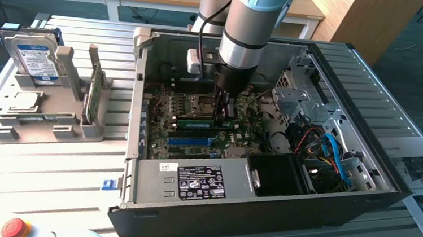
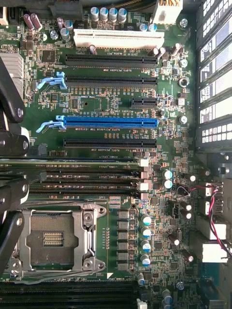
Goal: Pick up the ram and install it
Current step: 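Insert the ram into the slot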
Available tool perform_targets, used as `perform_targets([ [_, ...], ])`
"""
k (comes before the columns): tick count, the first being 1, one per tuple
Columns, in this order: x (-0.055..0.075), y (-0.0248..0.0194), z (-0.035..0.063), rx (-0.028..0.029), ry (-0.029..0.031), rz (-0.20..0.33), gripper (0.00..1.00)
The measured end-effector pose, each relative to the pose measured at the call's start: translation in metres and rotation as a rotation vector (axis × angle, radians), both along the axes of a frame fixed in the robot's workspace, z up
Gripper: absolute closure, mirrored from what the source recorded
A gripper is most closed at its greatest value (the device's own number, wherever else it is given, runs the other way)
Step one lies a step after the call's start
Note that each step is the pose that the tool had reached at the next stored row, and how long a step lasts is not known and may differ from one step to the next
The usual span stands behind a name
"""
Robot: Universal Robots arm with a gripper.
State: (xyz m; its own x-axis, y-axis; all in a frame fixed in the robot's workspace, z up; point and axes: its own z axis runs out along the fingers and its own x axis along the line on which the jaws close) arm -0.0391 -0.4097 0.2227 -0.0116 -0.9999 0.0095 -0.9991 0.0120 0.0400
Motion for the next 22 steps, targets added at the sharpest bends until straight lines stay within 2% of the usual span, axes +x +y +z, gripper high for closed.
perform_targets([
  [13, 0.000, 0.0000, 0.0020, -0.0001, 0.0000, 0.000, 0.75],
  [22, 0.000, 0.0000, 0.0177, -0.0001, 0.0000, 0.000, 0.75],
])
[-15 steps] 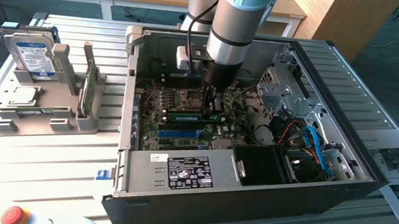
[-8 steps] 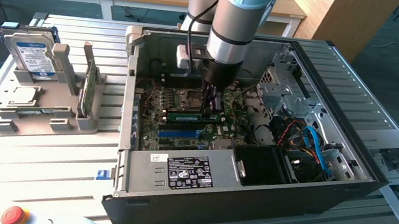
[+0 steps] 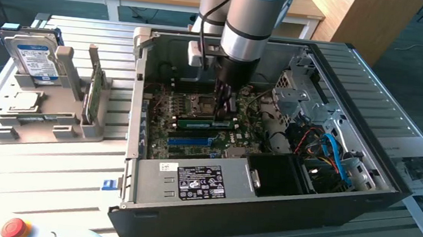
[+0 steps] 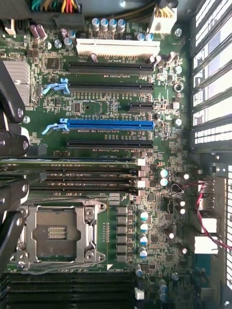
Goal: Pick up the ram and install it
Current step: 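Insert the ram into the slot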
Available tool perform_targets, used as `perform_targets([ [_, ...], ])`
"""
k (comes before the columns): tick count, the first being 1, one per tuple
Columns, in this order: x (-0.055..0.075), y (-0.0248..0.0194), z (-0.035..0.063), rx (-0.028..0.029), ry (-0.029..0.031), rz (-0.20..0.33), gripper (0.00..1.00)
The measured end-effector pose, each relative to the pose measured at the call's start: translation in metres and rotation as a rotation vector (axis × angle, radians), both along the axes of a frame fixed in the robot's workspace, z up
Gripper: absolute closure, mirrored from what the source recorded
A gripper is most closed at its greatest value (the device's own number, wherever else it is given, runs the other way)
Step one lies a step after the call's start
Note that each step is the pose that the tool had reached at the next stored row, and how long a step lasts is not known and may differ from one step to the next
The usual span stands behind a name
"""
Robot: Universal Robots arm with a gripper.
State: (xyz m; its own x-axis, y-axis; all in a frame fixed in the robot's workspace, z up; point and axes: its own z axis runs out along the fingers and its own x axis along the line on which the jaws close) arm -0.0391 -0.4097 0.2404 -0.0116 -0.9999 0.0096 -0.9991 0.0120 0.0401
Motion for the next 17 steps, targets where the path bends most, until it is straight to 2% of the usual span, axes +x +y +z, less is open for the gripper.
perform_targets([
  [5, 0.000, 0.0000, 0.0112, -0.0004, 0.0000, 0.000, 0.75],
  [17, 0.001, 0.0000, 0.0459, -0.0025, 0.0000, 0.000, 0.75],
])
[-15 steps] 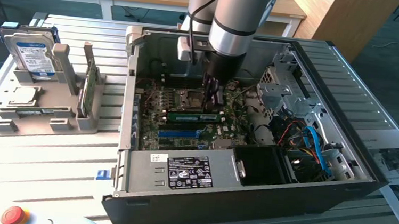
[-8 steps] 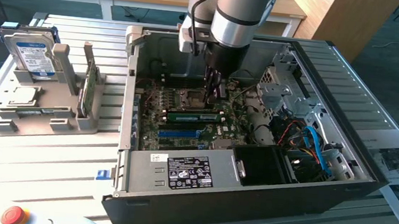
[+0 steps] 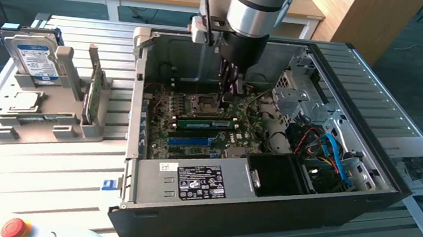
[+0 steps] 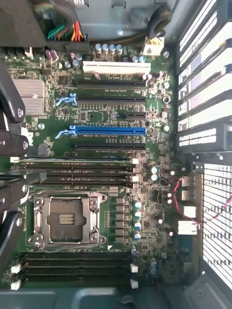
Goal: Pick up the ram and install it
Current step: 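Insert the ram into the slot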
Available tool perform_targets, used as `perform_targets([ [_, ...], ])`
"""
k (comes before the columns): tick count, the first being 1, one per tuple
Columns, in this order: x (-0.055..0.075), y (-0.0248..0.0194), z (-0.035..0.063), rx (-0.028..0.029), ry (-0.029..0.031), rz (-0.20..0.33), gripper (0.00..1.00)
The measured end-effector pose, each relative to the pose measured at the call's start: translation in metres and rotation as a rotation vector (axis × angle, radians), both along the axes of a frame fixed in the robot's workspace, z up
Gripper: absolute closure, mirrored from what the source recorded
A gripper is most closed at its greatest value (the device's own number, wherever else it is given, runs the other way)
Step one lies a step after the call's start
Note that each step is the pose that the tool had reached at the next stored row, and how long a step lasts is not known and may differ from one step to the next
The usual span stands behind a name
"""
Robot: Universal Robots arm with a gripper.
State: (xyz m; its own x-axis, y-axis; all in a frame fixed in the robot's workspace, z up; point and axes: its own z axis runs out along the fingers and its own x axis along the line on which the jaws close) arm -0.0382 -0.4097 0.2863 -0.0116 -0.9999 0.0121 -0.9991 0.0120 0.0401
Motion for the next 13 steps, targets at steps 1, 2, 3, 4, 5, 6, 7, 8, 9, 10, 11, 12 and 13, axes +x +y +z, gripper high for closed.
perform_targets([
  [1, 0.000, 0.0000, 0.0026, -0.0002, -0.0001, 0.000, 0.75],
  [2, 0.000, 0.0000, 0.0053, -0.0004, -0.0001, 0.000, 0.75],
  [3, 0.000, 0.0000, 0.0082, -0.0005, -0.0001, 0.000, 0.75],
  [4, 0.000, 0.0000, 0.0110, -0.0007, -0.0001, 0.000, 0.75],
  [5, 0.000, 0.0000, 0.0139, -0.0010, -0.0001, 0.000, 0.75],
  [6, 0.000, 0.0000, 0.0167, -0.0012, 0.0000, 0.000, 0.75],
  [7, 0.000, 0.0000, 0.0196, -0.0014, 0.0000, 0.000, 0.75],
  [8, 0.000, 0.0000, 0.0224, -0.0015, 0.0000, 0.000, 0.75],
  [9, 0.000, 0.0000, 0.0254, -0.0017, -0.0001, 0.000, 0.75],
  [10, 0.000, 0.0000, 0.0281, -0.0018, -0.0001, 0.000, 0.75],
  [11, 0.000, 0.0000, 0.0309, -0.0023, 0.0000, 0.000, 0.75],
  [12, 0.000, 0.0000, 0.0335, -0.0026, -0.0001, 0.000, 0.75],
  [13, 0.000, 0.0000, 0.0361, -0.0029, 0.0000, 0.000, 0.75],
])
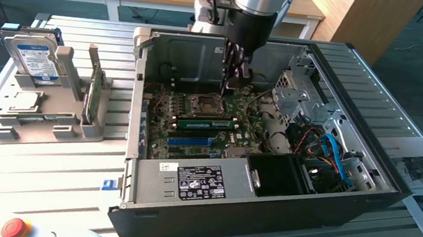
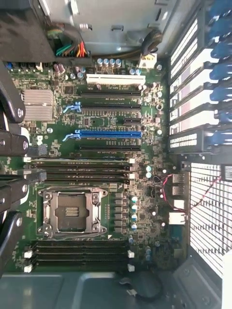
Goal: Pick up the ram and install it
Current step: 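Insert the ram into the slot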
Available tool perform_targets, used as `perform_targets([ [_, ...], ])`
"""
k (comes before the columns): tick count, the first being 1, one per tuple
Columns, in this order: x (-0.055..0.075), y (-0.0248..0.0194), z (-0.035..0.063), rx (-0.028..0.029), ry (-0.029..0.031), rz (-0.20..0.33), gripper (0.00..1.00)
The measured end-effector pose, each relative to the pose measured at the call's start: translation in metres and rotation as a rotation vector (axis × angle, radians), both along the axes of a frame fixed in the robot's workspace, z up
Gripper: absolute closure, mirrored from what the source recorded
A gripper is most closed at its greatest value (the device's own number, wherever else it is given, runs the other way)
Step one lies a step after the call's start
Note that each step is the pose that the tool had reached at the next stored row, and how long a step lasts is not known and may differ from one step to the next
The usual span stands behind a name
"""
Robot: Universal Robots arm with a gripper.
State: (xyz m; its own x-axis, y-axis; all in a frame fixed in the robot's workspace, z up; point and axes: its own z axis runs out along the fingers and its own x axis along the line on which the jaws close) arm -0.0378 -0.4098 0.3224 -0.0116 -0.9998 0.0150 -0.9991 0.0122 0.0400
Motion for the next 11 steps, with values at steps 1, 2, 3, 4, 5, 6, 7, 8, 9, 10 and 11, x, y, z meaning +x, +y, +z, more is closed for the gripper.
perform_targets([
  [1, 0.000, 0.0000, 0.0024, -0.0003, -0.0001, 0.000, 0.75],
  [2, 0.000, 0.0000, 0.0053, -0.0008, 0.0000, 0.000, 0.75],
  [3, 0.000, 0.0000, 0.0078, -0.0012, 0.0000, 0.000, 0.75],
  [4, 0.000, 0.0000, 0.0103, -0.0015, 0.0000, 0.000, 0.75],
  [5, 0.000, 0.0000, 0.0129, -0.0019, 0.0000, 0.000, 0.75],
  [6, 0.000, 0.0000, 0.0154, -0.0022, 0.0000, 0.000, 0.75],
  [7, 0.000, 0.0000, 0.0178, -0.0025, 0.0000, 0.000, 0.75],
  [8, 0.000, 0.0000, 0.0203, -0.0029, 0.0000, 0.000, 0.75],
  [9, 0.000, 0.0000, 0.0227, -0.0033, -0.0001, 0.000, 0.75],
  [10, 0.000, 0.0000, 0.0252, -0.0037, -0.0001, 0.000, 0.75],
  [11, 0.000, 0.0000, 0.0276, -0.0043, -0.0001, 0.000, 0.75],
])
